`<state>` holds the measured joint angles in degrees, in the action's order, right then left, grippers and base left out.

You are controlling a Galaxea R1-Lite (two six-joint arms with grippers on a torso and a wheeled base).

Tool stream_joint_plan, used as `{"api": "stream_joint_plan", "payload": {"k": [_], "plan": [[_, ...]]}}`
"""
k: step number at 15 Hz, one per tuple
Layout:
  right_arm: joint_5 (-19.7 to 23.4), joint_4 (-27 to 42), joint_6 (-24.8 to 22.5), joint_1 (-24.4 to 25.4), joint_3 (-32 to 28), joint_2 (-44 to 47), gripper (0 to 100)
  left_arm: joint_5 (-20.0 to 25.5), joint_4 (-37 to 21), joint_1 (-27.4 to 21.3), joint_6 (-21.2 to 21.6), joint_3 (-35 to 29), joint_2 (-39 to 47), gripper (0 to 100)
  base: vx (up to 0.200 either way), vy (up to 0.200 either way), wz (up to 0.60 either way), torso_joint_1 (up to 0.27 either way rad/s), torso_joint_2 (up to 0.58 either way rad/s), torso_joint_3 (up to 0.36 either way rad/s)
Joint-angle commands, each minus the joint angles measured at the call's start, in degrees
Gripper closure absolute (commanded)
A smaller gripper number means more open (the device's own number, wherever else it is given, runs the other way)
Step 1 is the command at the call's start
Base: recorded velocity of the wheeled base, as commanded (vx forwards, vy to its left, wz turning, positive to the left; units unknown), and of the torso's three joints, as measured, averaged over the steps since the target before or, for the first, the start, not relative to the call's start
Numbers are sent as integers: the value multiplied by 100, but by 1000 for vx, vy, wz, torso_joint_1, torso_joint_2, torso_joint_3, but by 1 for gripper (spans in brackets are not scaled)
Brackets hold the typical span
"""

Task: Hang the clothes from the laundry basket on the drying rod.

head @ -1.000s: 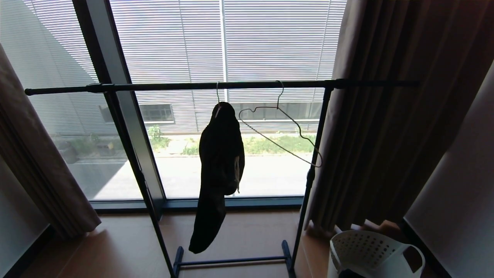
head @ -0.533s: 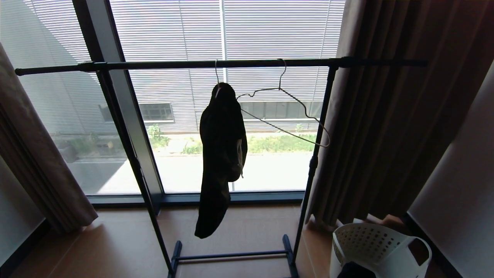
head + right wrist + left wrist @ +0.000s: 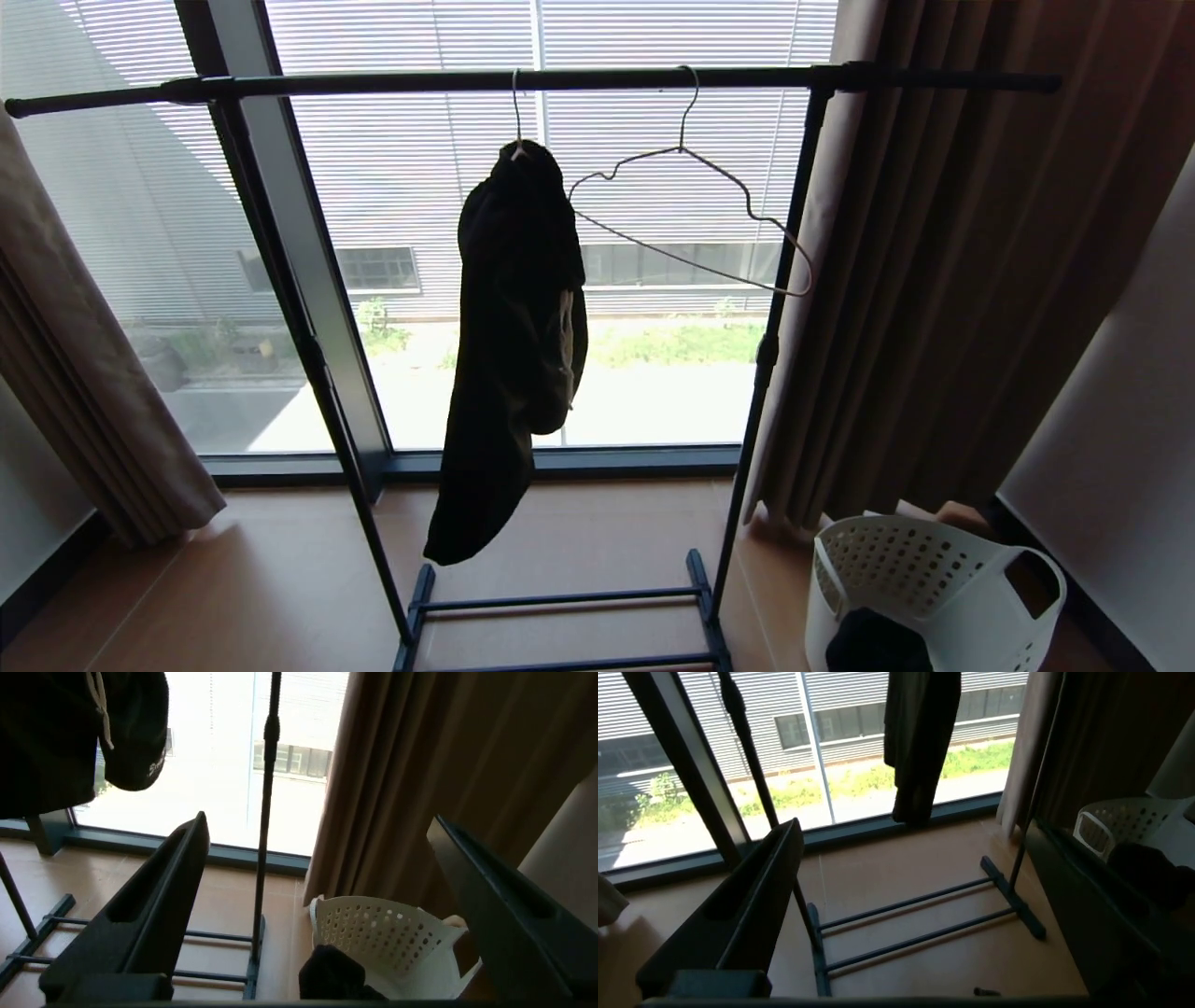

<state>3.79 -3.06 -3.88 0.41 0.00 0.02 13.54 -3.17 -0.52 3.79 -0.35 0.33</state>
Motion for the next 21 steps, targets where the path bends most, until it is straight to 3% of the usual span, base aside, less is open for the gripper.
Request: {"api": "stream_joint_plan", "payload": {"k": [1, 4, 9, 18, 21], "plan": [[-1, -2, 1, 2, 0, -2, 0, -1, 1, 0, -1, 0, 11, 0, 0, 0, 0, -139, 491, 359], [8, -2, -96, 2, 0, -2, 0, -1, 1, 0, -1, 0, 11, 0, 0, 0, 0, -102, 419, 310], [34, -2, -113, 2, 0, -2, 0, -1, 1, 0, -1, 0, 11, 0, 0, 0, 0, -14, 66, 49], [16, -2, -105, 2, 0, -2, 0, -1, 1, 0, -1, 0, 11, 0, 0, 0, -600, -1, 4, 2], [16, -2, -105, 2, 0, -2, 0, -1, 1, 0, -1, 0, 11, 0, 0, 0, 0, 0, 0, 0]]}}
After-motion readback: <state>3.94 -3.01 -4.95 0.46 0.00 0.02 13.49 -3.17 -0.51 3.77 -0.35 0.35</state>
